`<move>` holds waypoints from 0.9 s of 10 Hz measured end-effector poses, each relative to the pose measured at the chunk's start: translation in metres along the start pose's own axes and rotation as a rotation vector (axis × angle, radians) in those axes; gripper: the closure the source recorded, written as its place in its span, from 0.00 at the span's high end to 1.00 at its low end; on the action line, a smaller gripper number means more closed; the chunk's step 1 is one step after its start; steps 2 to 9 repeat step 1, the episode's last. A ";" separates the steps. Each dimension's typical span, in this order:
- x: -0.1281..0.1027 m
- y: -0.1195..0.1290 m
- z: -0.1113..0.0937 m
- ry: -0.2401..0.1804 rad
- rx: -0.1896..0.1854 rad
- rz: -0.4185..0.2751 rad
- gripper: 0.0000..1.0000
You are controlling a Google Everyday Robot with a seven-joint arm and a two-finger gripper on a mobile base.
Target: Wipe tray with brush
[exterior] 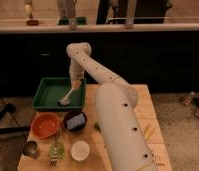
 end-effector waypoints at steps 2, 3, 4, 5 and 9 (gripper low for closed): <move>0.008 0.002 -0.002 0.004 0.004 0.020 0.00; 0.008 0.002 -0.002 0.004 0.004 0.020 0.00; 0.008 0.002 -0.002 0.004 0.004 0.020 0.00; 0.008 0.002 -0.002 0.004 0.004 0.020 0.00; 0.008 0.002 -0.002 0.004 0.004 0.020 0.00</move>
